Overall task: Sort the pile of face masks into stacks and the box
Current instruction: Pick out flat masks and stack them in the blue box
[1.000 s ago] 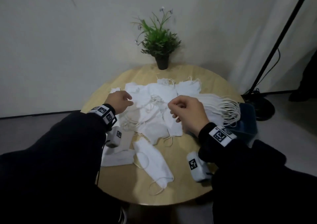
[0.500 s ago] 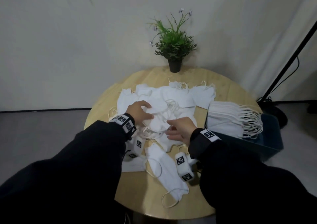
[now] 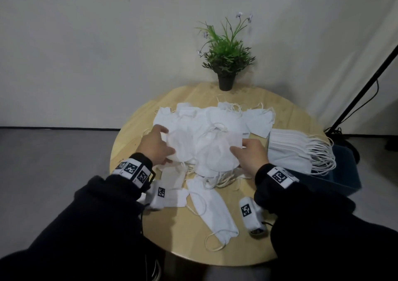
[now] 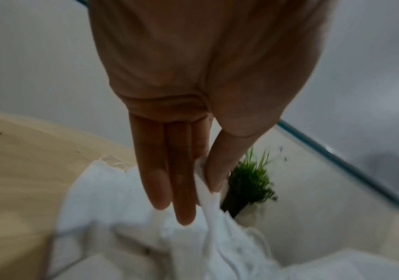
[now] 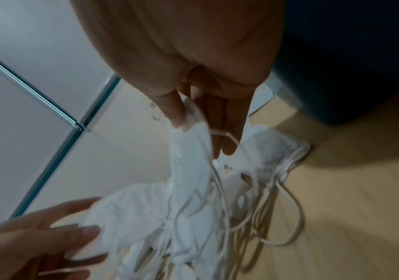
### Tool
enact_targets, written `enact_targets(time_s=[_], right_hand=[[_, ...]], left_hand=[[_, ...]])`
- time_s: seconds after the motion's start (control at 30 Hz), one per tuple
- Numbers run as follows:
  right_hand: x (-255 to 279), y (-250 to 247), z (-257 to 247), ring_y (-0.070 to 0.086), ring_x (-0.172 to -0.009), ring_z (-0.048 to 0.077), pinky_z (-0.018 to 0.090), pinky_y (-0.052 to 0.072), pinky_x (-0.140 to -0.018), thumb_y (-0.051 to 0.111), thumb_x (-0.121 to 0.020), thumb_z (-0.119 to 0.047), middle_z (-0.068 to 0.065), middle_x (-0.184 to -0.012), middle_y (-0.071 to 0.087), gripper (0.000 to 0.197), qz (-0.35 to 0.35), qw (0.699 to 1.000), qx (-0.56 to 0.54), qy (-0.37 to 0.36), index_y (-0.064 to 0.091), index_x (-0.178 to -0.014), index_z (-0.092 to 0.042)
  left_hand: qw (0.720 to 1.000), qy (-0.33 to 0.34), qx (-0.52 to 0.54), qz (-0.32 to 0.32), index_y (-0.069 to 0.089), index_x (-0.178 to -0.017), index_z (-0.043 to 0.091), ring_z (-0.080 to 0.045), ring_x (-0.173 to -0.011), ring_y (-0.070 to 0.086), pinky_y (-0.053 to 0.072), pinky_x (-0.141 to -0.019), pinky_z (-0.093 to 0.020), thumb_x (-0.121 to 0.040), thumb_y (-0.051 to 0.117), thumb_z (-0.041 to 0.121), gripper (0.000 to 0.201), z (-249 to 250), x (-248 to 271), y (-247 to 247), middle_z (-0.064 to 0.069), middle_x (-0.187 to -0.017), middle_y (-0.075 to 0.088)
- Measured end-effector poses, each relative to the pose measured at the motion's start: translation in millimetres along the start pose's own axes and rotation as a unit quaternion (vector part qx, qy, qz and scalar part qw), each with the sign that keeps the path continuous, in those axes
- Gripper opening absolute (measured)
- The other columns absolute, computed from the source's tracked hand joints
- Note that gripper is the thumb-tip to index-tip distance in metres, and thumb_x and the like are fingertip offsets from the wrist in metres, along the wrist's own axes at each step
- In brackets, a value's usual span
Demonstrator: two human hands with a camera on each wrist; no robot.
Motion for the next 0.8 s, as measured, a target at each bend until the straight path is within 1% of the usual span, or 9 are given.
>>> enact_targets(time_s=[0.1, 0.17, 0.23, 0.33, 0.43, 0.53, 0.6, 0.7, 0.8], right_hand=[[10, -10, -3, 0.049, -0.058, 0.019, 0.030, 0.035, -0.057, 0.063, -0.100, -0.028, -0.008, -0.053, 0.047, 0.047, 0.015, 1.000, 0.006, -0.018, 0.049, -0.056, -0.017], [15, -18, -8, 0.050, -0.062, 0.022, 0.032, 0.035, -0.061, 0.061, -0.100, -0.034, 0.000, -0.059, 0.052, 0.047, 0.025, 0.999, -0.009, -0.042, 0.056, -0.063, -0.005], [15, -22, -12, 0.047, -0.062, 0.023, 0.035, 0.036, -0.062, 0.063, -0.098, -0.037, 0.007, -0.063, 0.048, 0.049, 0.049, 0.997, -0.018, -0.061, 0.053, -0.066, -0.001], [19, -18, -18, 0.052, -0.066, 0.026, 0.048, 0.054, -0.056, 0.070, -0.091, -0.039, 0.012, -0.074, 0.049, 0.053, 0.027, 0.987, -0.146, -0.059, 0.052, -0.077, 0.009], [21, -13, -22, 0.059, -0.075, 0.028, 0.037, 0.060, -0.061, 0.067, -0.097, -0.027, 0.017, -0.085, 0.058, 0.040, -0.004, 0.969, -0.245, -0.018, 0.062, -0.095, 0.013], [26, -6, -30, 0.065, -0.088, 0.034, 0.046, 0.051, -0.078, 0.057, -0.101, -0.014, 0.021, -0.098, 0.075, 0.025, -0.044, 0.956, -0.291, -0.005, 0.082, -0.097, -0.013], [31, -1, -32, 0.068, -0.100, 0.036, 0.052, 0.051, -0.084, 0.054, -0.104, -0.036, 0.014, -0.109, 0.076, 0.032, -0.079, 0.936, -0.342, 0.008, 0.081, -0.106, -0.018], [33, 3, -31, 0.074, -0.104, 0.033, 0.051, 0.058, -0.078, 0.040, -0.101, -0.066, 0.009, -0.120, 0.076, 0.062, -0.130, 0.914, -0.384, 0.021, 0.070, -0.129, -0.019], [39, -1, -38, 0.065, -0.071, 0.027, 0.033, 0.052, -0.054, 0.069, -0.098, -0.029, 0.009, -0.088, 0.074, 0.023, -0.143, 0.949, -0.276, -0.046, 0.074, -0.109, -0.010]], left_hand=[[0.995, 0.047, 0.089, 0.009, 0.056, -0.137, 0.024, -0.026, -0.078, 0.077, 0.063, -0.062, -0.032, -0.089, 0.073, 0.006, 0.054, 17, 5, -18, -0.006, -0.103, 0.067], [0.981, 0.081, 0.177, -0.007, 0.072, -0.094, 0.013, -0.021, -0.072, 0.071, 0.065, -0.072, -0.041, -0.090, 0.070, 0.004, 0.010, 33, 12, -21, 0.001, -0.079, 0.061], [0.964, 0.097, 0.246, -0.033, 0.069, -0.073, 0.015, -0.016, -0.067, 0.064, 0.063, -0.082, -0.045, -0.093, 0.067, 0.000, 0.025, 47, 19, -15, 0.005, -0.067, 0.056], [0.954, 0.136, 0.252, -0.095, 0.077, -0.103, 0.008, -0.013, -0.094, 0.071, 0.054, -0.093, -0.036, -0.092, 0.070, 0.004, 0.014, 66, 31, 6, 0.002, -0.099, 0.077], [0.953, 0.172, 0.221, -0.112, 0.080, -0.105, 0.012, -0.010, -0.120, 0.064, 0.044, -0.107, -0.031, -0.081, 0.074, 0.015, 0.025, 72, 37, 30, 0.007, -0.126, 0.071], [0.950, 0.159, 0.240, -0.119, 0.073, -0.092, -0.002, -0.018, -0.098, 0.068, 0.051, -0.095, -0.038, -0.082, 0.074, 0.016, 0.020, 71, 39, 48, -0.002, -0.106, 0.073], [0.952, 0.146, 0.254, -0.090, 0.067, -0.081, 0.003, -0.018, -0.076, 0.065, 0.053, -0.077, -0.036, -0.088, 0.073, 0.008, 0.011, 69, 38, 52, -0.004, -0.080, 0.068], [0.945, 0.123, 0.298, -0.052, 0.064, -0.111, 0.017, -0.017, -0.076, 0.071, 0.056, -0.067, -0.034, -0.092, 0.066, -0.004, 0.028, 67, 39, 50, -0.009, -0.090, 0.074], [0.936, 0.104, 0.331, -0.066, 0.051, -0.135, 0.034, -0.025, -0.082, 0.074, 0.059, -0.069, -0.037, -0.095, 0.062, -0.004, 0.056, 68, 43, 52, -0.016, -0.103, 0.074]])
Point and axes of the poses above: each hand's wrist, its own x-axis away from the middle knuckle, its own y-axis out of the palm, z = x × y, the point moved 6 cm from there along -x, towards the middle knuckle
